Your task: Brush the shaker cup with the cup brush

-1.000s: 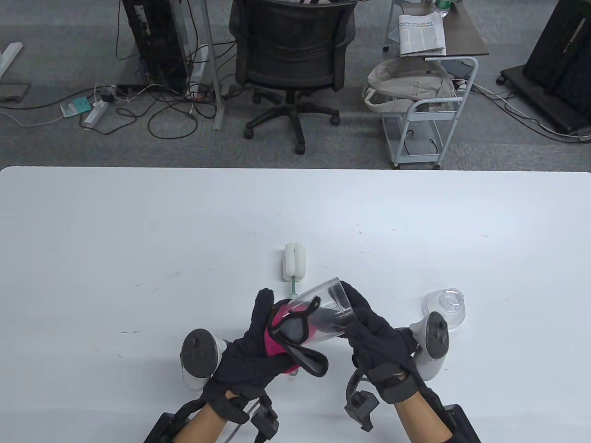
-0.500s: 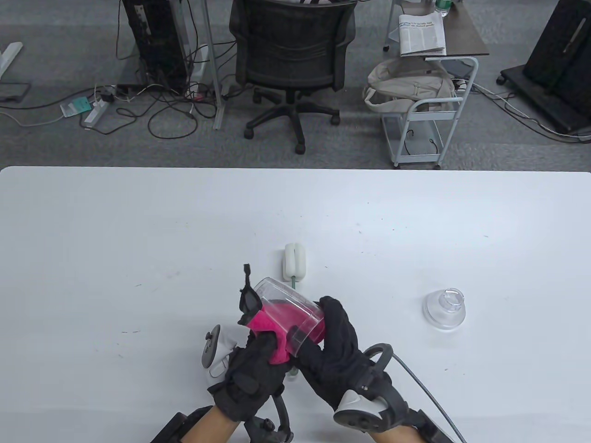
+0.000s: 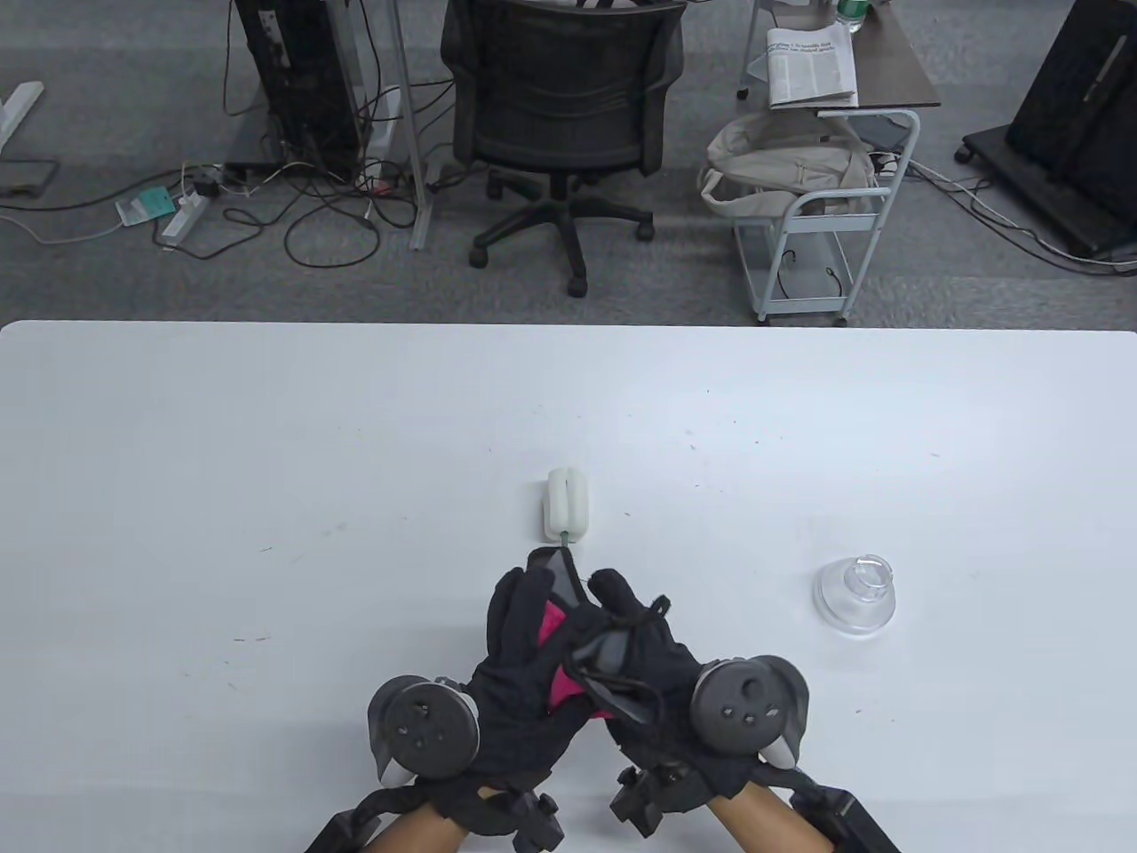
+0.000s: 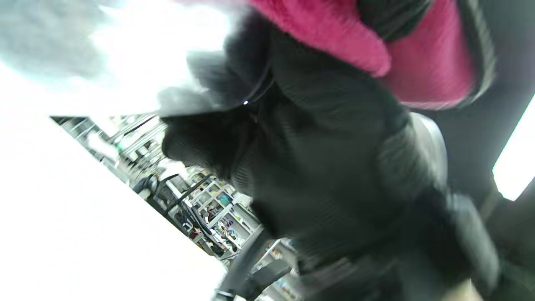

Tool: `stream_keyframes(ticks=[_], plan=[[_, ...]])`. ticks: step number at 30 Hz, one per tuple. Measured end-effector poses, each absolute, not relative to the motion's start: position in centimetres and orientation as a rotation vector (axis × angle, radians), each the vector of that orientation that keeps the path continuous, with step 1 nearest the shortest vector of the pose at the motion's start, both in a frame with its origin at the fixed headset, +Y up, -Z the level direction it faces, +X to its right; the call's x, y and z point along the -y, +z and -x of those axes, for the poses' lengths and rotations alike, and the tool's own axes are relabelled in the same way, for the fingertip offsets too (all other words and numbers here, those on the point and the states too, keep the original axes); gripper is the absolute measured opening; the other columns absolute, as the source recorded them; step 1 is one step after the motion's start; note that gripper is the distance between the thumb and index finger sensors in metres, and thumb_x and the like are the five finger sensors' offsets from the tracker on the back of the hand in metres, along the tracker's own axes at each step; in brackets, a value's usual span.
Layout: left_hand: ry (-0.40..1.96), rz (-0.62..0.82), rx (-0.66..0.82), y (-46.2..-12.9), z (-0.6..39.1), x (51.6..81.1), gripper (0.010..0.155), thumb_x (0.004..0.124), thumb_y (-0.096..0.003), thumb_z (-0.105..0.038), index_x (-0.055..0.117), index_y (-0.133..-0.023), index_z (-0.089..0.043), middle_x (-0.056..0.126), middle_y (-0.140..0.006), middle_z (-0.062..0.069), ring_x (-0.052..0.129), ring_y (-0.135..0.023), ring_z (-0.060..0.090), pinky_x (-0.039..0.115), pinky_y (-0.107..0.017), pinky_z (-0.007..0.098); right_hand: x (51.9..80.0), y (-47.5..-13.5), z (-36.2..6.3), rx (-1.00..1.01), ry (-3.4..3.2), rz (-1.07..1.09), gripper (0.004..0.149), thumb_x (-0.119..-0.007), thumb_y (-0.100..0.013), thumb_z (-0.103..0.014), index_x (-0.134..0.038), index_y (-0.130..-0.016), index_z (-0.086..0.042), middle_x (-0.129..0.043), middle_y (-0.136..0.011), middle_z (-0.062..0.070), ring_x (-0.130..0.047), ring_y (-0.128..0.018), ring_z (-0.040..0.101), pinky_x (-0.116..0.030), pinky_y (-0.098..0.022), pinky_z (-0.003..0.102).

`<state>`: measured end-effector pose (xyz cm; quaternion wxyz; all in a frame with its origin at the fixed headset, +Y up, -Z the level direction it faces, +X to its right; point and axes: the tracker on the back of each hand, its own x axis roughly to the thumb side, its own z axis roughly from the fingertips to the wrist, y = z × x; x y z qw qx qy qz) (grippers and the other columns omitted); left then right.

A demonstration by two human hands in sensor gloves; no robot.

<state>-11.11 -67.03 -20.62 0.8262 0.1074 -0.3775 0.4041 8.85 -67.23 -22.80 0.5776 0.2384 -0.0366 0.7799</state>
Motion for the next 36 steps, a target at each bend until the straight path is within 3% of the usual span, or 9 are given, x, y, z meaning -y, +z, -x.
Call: stream_keyframes(ticks=[3, 9, 12, 15, 19, 24, 28, 34, 36], plan=[[0.598, -0.275, 0.842, -20.0, 10.7, 66.3, 0.066, 0.072, -0.0602, -0.038, 0.034, -0.114, -0.043, 0.006, -0.123, -0.002, 0.007, -0.114, 0.042, 0.029, -0.079, 0.069, 67.2, -23.6, -10.3, 0.039, 1.692, -0.471, 0.035, -0.066, -0.057, -0.036, -0.074, -0.083, -0.013, -0.046, -0.112, 0.028, -0.063, -0.082, 0.060, -0.070, -0.059, 0.058], [0.328, -0.320, 0.657, -20.0, 10.6, 66.4, 0.099, 0.080, -0.0577, -0.045, -0.005, -0.106, -0.032, 0.005, -0.120, 0.015, 0.031, -0.109, 0.056, 0.052, -0.076, 0.065, 66.1, -23.8, -12.5, 0.186, 1.640, -0.423, 0.035, -0.065, -0.056, -0.036, -0.073, -0.083, -0.014, -0.044, -0.112, 0.025, -0.061, -0.084, 0.060, -0.069, -0.060, 0.057], [0.576, -0.266, 0.646, -21.1, 11.7, 66.8, 0.100, 0.082, -0.0574, -0.040, -0.006, -0.106, -0.029, 0.015, -0.119, 0.024, 0.055, -0.103, 0.055, 0.067, -0.071, 0.061, 65.8, -23.9, -13.3, 0.227, 1.587, -0.416, 0.035, -0.063, -0.057, -0.038, -0.071, -0.083, -0.017, -0.046, -0.112, 0.024, -0.065, -0.084, 0.057, -0.072, -0.060, 0.054], [1.012, -0.185, 0.528, -22.2, 13.3, 67.4, 0.083, 0.077, -0.0595, -0.027, 0.012, -0.111, -0.024, 0.056, -0.113, 0.020, 0.089, -0.085, 0.041, 0.085, -0.056, 0.053, 65.9, -24.2, -14.3, 0.188, 1.419, -0.389, 0.035, -0.059, -0.057, -0.041, -0.069, -0.085, -0.021, -0.046, -0.112, 0.022, -0.071, -0.085, 0.053, -0.075, -0.062, 0.052], [1.315, -0.003, 0.436, -23.3, 14.4, 68.3, 0.066, 0.077, -0.0593, -0.024, 0.040, -0.113, -0.029, 0.068, -0.108, 0.019, 0.095, -0.073, 0.040, 0.090, -0.045, 0.048, 65.7, -24.4, -14.3, 0.018, 1.219, -0.478, 0.035, -0.059, -0.058, -0.043, -0.069, -0.086, -0.024, -0.049, -0.115, 0.017, -0.072, -0.090, 0.049, -0.073, -0.067, 0.052], [1.658, 0.300, 0.521, -24.1, 14.0, 69.7, 0.064, 0.070, -0.0615, -0.034, 0.036, -0.114, -0.023, 0.047, -0.117, 0.021, 0.082, -0.088, 0.045, 0.081, -0.056, 0.054, 66.5, -25.2, -13.2, -0.117, 1.402, -0.691, 0.034, -0.064, -0.057, -0.040, -0.073, -0.085, -0.022, -0.050, -0.115, 0.021, -0.069, -0.090, 0.054, -0.066, -0.068, 0.059], [1.736, 0.479, 0.699, -23.8, 13.4, 69.4, 0.076, 0.068, -0.0639, -0.051, 0.022, -0.117, -0.021, 0.018, -0.123, 0.020, 0.035, -0.104, 0.061, 0.051, -0.069, 0.071, 66.8, -24.9, -12.6, -0.009, 1.609, -0.659, 0.034, -0.067, -0.054, -0.037, -0.077, -0.082, -0.021, -0.053, -0.113, 0.022, -0.070, -0.088, 0.055, -0.068, -0.066, 0.060], [1.074, 0.127, 0.738, -21.5, 11.5, 68.1, 0.093, 0.062, -0.0502, -0.073, 0.005, -0.113, -0.036, -0.004, -0.121, 0.012, 0.013, -0.107, 0.058, 0.034, -0.072, 0.076, 67.2, -24.5, -12.0, 0.088, 1.740, -0.578, 0.034, -0.068, -0.053, -0.036, -0.079, -0.080, -0.018, -0.058, -0.109, 0.024, -0.073, -0.082, 0.057, -0.071, -0.061, 0.059], [0.845, 0.011, 0.765, -20.9, 10.8, 67.7, 0.081, 0.055, -0.0500, -0.072, 0.014, -0.114, -0.045, -0.009, -0.119, 0.008, 0.006, -0.107, 0.056, 0.030, -0.073, 0.075, 67.4, -24.4, -12.0, 0.126, 1.753, -0.526, 0.034, -0.069, -0.053, -0.037, -0.079, -0.080, -0.018, -0.060, -0.108, 0.024, -0.075, -0.080, 0.057, -0.072, -0.059, 0.059]])
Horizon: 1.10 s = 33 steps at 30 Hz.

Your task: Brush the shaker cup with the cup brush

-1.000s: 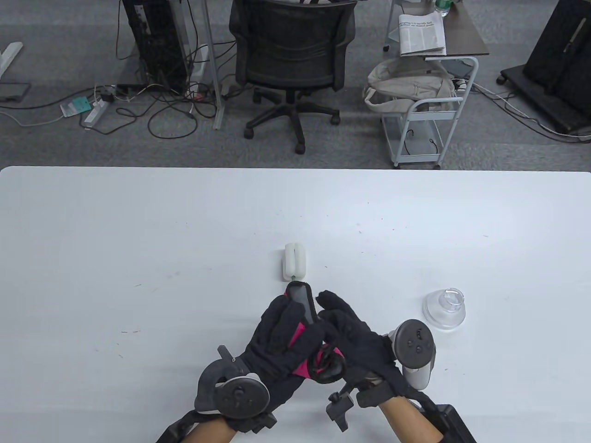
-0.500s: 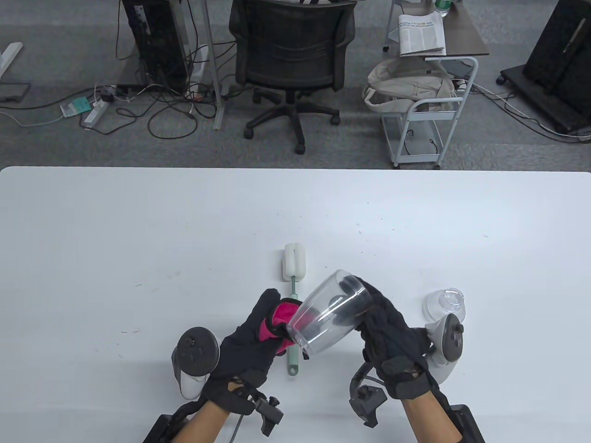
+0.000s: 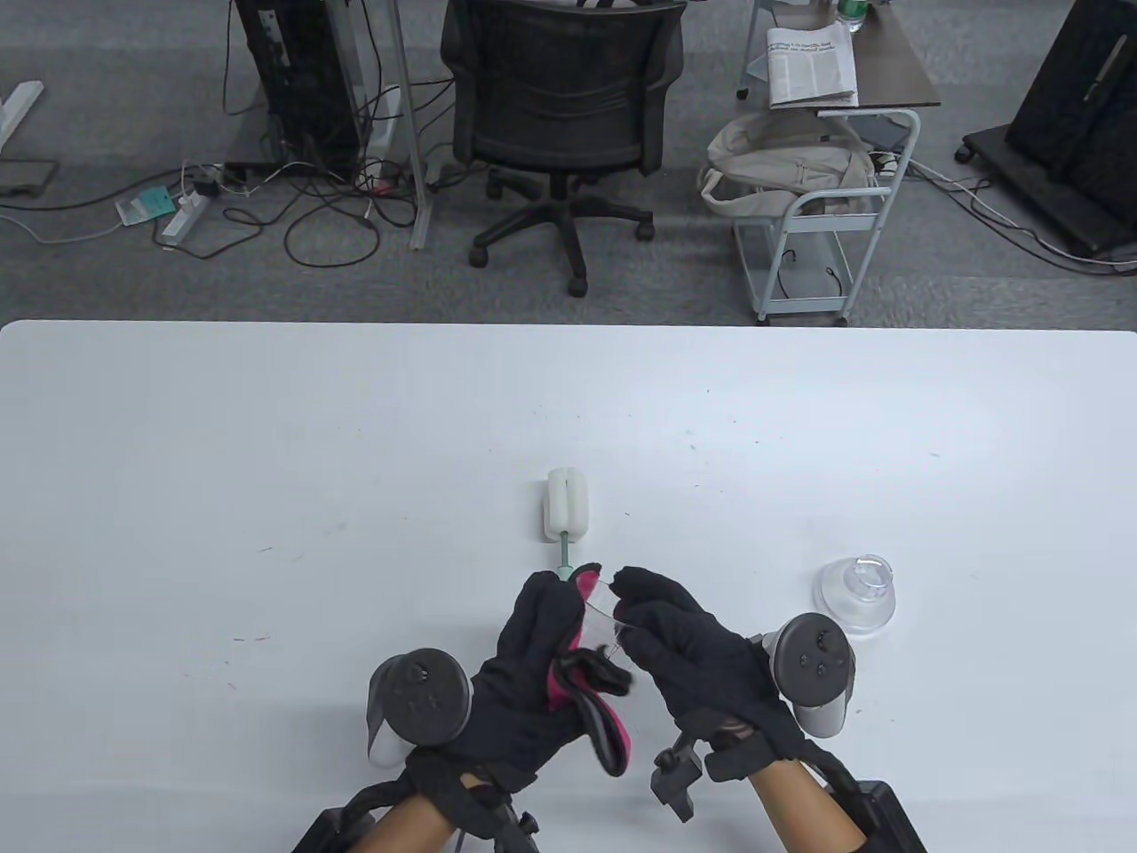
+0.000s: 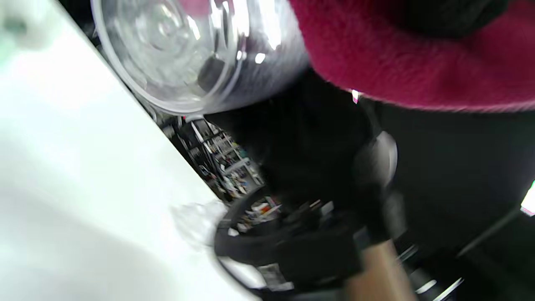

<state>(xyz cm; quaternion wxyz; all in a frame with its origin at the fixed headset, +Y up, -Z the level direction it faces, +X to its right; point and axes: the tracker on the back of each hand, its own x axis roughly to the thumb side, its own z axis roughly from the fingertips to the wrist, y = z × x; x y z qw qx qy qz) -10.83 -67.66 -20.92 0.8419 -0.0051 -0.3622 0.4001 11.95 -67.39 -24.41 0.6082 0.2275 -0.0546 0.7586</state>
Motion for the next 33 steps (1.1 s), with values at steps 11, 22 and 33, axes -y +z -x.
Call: stream_keyframes(ticks=[11, 22, 33], plan=[[0.450, -0.312, 0.590, -21.0, 11.0, 67.1, 0.099, 0.077, -0.0570, -0.051, -0.007, -0.105, -0.033, 0.007, -0.120, 0.016, 0.039, -0.105, 0.057, 0.061, -0.072, 0.062, 67.2, -23.4, -11.8, 0.234, 1.618, -0.374, 0.034, -0.070, -0.054, -0.037, -0.076, -0.081, -0.018, -0.052, -0.108, 0.021, -0.068, -0.084, 0.056, -0.074, -0.061, 0.054], [1.731, 0.223, 0.698, -24.2, 13.0, 69.9, 0.070, 0.076, -0.0596, -0.027, 0.032, -0.114, -0.031, 0.062, -0.114, 0.017, 0.093, -0.077, 0.041, 0.090, -0.048, 0.048, 67.5, -24.2, -12.3, -0.140, 1.121, -0.483, 0.035, -0.058, -0.058, -0.042, -0.067, -0.088, -0.026, -0.049, -0.114, 0.015, -0.072, -0.093, 0.047, -0.075, -0.070, 0.048], [1.884, 0.506, 0.797, -24.1, 12.5, 70.9, 0.070, 0.056, -0.0638, -0.055, 0.021, -0.117, -0.027, 0.030, -0.123, 0.019, 0.064, -0.099, 0.051, 0.073, -0.063, 0.059, 65.7, -24.7, -12.9, -0.080, 1.405, -0.772, 0.033, -0.068, -0.052, -0.036, -0.079, -0.080, -0.024, -0.063, -0.110, 0.015, -0.074, -0.091, 0.051, -0.072, -0.068, 0.057]])
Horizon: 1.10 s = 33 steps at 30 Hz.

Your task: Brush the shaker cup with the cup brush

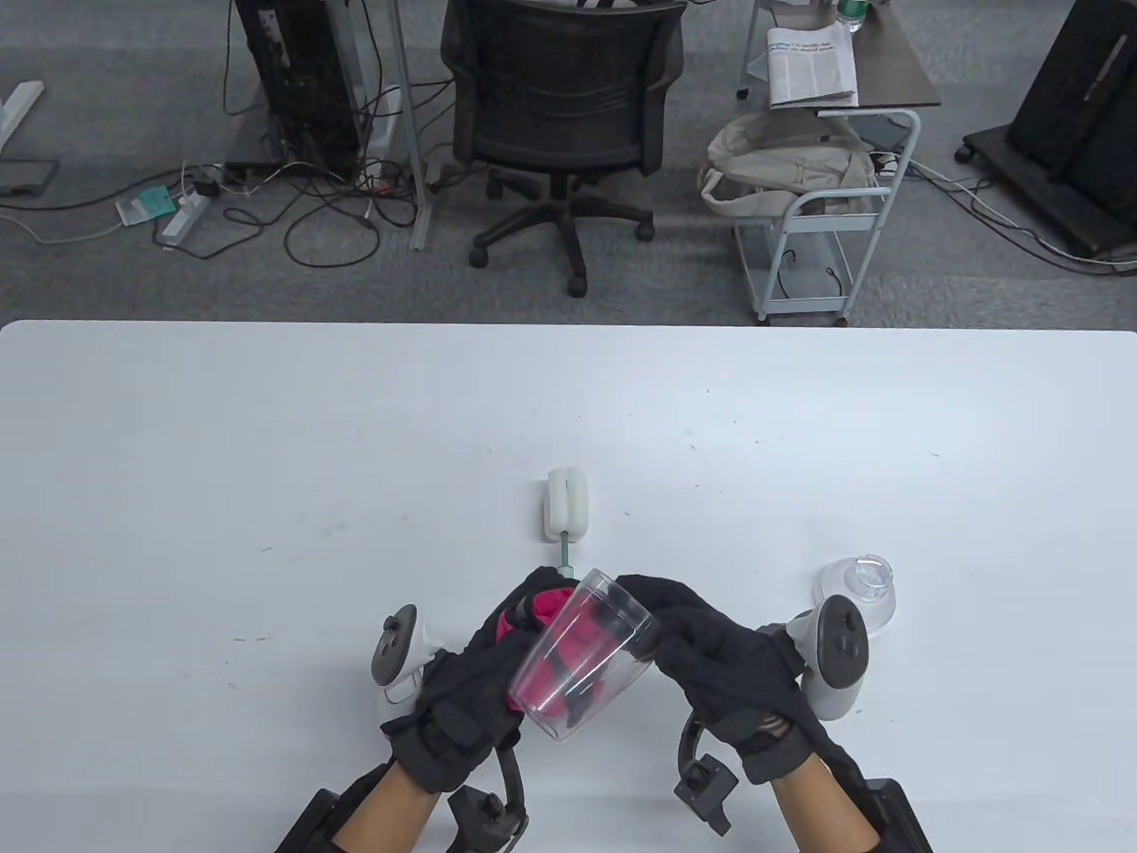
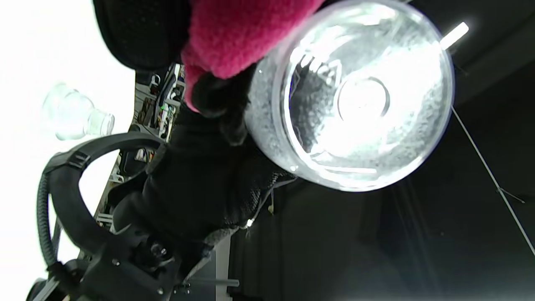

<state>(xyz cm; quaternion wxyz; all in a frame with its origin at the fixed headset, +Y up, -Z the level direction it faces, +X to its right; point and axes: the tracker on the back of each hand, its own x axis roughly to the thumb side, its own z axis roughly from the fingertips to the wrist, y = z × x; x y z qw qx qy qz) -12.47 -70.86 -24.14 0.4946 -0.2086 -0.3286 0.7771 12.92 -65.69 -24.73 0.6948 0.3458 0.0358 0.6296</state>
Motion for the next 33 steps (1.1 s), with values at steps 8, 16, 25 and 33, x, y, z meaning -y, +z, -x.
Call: stream_keyframes(ticks=[8, 16, 25, 33], plan=[[1.636, 0.215, 0.819, -23.8, 13.4, 68.9, 0.060, 0.054, -0.0627, -0.055, 0.036, -0.117, -0.036, 0.024, -0.128, -0.004, 0.023, -0.110, 0.052, 0.035, -0.074, 0.071, 65.5, -24.5, -12.4, -0.027, 1.686, -0.847, 0.033, -0.071, -0.051, -0.034, -0.082, -0.078, -0.020, -0.066, -0.107, 0.017, -0.076, -0.087, 0.055, -0.072, -0.064, 0.060], [0.694, -0.168, 0.912, -20.0, 10.1, 66.6, 0.061, 0.057, -0.0638, -0.039, 0.021, -0.113, -0.044, 0.006, -0.124, -0.022, -0.006, -0.112, 0.031, 0.001, -0.078, 0.058, 66.5, -24.3, -12.7, 0.346, 1.910, -0.570, 0.034, -0.071, -0.050, -0.037, -0.084, -0.075, -0.018, -0.076, -0.097, 0.016, -0.085, -0.075, 0.055, -0.079, -0.055, 0.057], [-0.052, -0.567, 0.701, -17.1, 8.0, 66.2, 0.064, 0.054, -0.0638, -0.040, 0.009, -0.109, -0.047, -0.015, -0.114, -0.025, -0.020, -0.105, 0.029, -0.002, -0.076, 0.058, 67.4, -23.2, -11.9, 0.251, 1.511, -0.352, 0.035, -0.064, -0.055, -0.041, -0.073, -0.082, -0.020, -0.062, -0.102, 0.015, -0.078, -0.083, 0.050, -0.078, -0.061, 0.051], [0.660, -0.520, 0.648, -18.6, 11.3, 65.4, 0.071, 0.050, -0.0621, -0.042, -0.009, -0.101, -0.039, -0.029, -0.102, 0.003, 0.004, -0.100, 0.062, 0.040, -0.078, 0.064, 68.7, -22.5, -10.3, -0.007, 1.265, -0.397, 0.037, -0.056, -0.057, -0.041, -0.064, -0.089, -0.024, -0.058, -0.107, 0.010, -0.068, -0.095, 0.047, -0.071, -0.073, 0.050]])
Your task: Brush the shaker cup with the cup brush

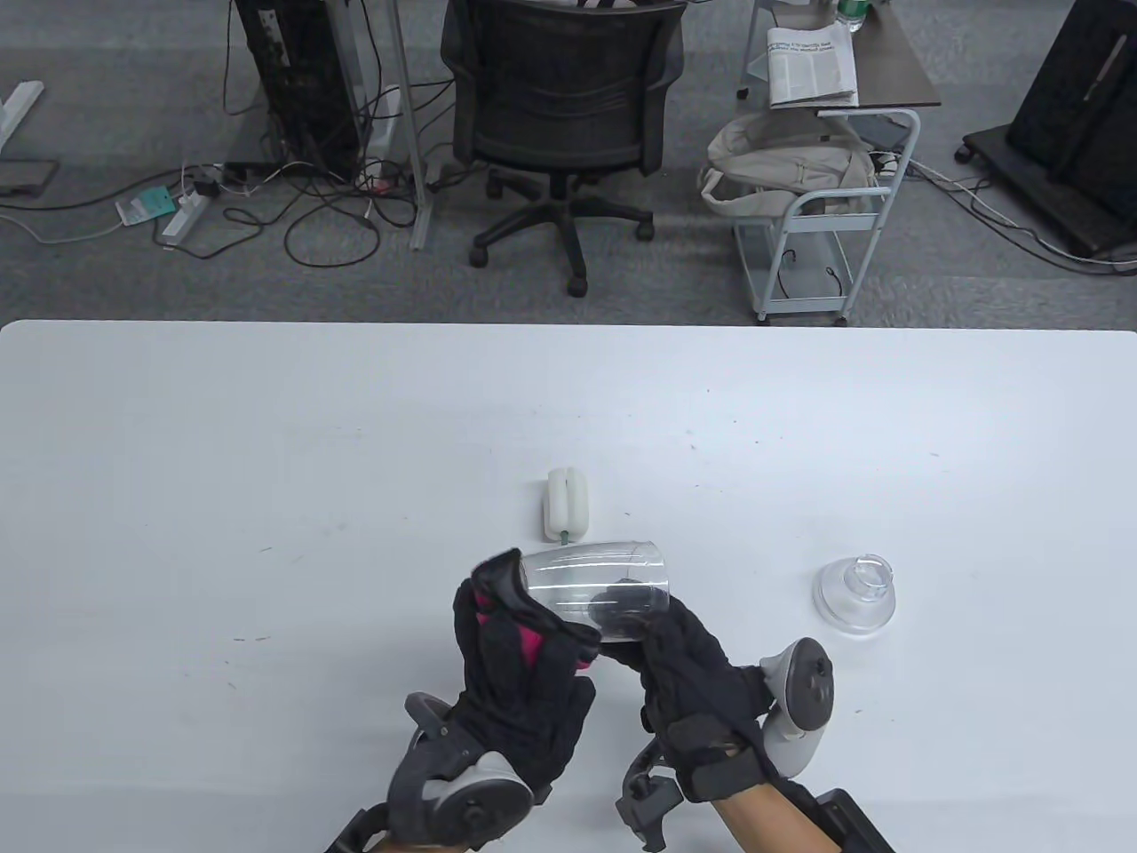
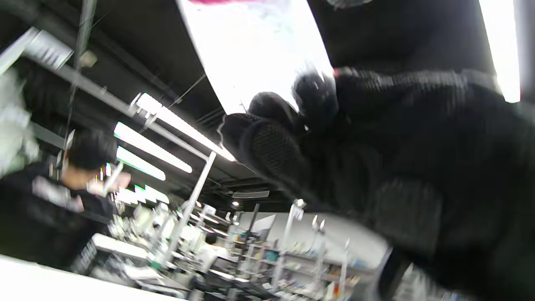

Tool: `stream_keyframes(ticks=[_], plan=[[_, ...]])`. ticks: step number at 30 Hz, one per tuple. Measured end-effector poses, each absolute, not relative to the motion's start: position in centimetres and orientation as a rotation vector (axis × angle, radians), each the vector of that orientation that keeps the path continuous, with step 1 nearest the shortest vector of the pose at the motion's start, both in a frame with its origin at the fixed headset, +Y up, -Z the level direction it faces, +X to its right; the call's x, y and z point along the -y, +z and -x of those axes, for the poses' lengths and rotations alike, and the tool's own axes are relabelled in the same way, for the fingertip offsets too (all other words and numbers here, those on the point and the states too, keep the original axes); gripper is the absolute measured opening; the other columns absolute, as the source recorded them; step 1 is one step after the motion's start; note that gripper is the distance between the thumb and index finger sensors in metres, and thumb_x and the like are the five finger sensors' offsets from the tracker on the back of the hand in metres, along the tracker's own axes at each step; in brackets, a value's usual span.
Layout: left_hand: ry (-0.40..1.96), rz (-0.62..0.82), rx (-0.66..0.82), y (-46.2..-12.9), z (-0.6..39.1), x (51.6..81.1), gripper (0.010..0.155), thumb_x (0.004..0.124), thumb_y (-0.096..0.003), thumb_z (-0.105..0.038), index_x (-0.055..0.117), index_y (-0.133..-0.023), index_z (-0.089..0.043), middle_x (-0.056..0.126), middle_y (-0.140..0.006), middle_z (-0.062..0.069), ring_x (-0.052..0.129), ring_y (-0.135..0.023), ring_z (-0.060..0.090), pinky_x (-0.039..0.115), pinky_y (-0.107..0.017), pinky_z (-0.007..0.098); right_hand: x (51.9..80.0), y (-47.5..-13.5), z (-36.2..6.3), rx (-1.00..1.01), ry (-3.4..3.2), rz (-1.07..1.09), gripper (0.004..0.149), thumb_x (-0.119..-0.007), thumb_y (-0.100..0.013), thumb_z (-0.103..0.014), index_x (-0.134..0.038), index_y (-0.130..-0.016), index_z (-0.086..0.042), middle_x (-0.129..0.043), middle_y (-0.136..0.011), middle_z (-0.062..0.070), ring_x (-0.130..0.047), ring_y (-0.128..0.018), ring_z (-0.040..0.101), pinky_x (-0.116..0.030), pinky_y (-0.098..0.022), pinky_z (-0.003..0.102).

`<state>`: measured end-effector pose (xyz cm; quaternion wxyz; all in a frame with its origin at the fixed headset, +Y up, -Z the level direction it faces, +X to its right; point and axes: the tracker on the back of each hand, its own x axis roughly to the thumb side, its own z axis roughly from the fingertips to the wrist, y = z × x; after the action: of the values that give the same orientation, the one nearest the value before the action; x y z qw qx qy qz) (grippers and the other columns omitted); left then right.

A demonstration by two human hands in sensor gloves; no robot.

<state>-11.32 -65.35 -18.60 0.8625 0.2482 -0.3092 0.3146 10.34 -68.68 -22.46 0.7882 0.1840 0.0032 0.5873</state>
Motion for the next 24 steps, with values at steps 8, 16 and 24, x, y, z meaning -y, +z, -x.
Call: stream_keyframes(ticks=[8, 16, 24], plan=[[1.576, -0.124, 0.629, -23.1, 15.7, 67.5, 0.063, 0.062, -0.0621, -0.043, 0.028, -0.114, -0.036, 0.022, -0.123, 0.010, 0.056, -0.097, 0.058, 0.071, -0.063, 0.059, 66.0, -23.1, -11.6, 0.303, 1.626, -0.571, 0.036, -0.065, -0.054, -0.039, -0.077, -0.082, -0.021, -0.075, -0.096, 0.012, -0.077, -0.085, 0.051, -0.074, -0.065, 0.054], [1.352, -0.174, 0.465, -23.9, 16.4, 67.8, 0.059, 0.067, -0.0620, -0.033, 0.039, -0.113, -0.029, 0.063, -0.113, 0.010, 0.088, -0.074, 0.046, 0.084, -0.048, 0.049, 65.0, -24.6, -16.5, 0.740, 2.365, -0.590, 0.034, -0.073, -0.053, -0.038, -0.083, -0.079, -0.018, -0.071, -0.101, 0.016, -0.081, -0.080, 0.055, -0.075, -0.059, 0.059], [1.280, -0.082, 0.465, -24.7, 16.4, 68.6, 0.053, 0.070, -0.0612, -0.030, 0.049, -0.110, -0.028, 0.062, -0.115, 0.008, 0.085, -0.076, 0.049, 0.082, -0.050, 0.052, 69.8, -27.9, -16.5, 0.562, 2.681, -0.454, 0.034, -0.075, -0.054, -0.038, -0.083, -0.081, -0.020, -0.069, -0.102, 0.015, -0.081, -0.083, 0.053, -0.078, -0.060, 0.057]])
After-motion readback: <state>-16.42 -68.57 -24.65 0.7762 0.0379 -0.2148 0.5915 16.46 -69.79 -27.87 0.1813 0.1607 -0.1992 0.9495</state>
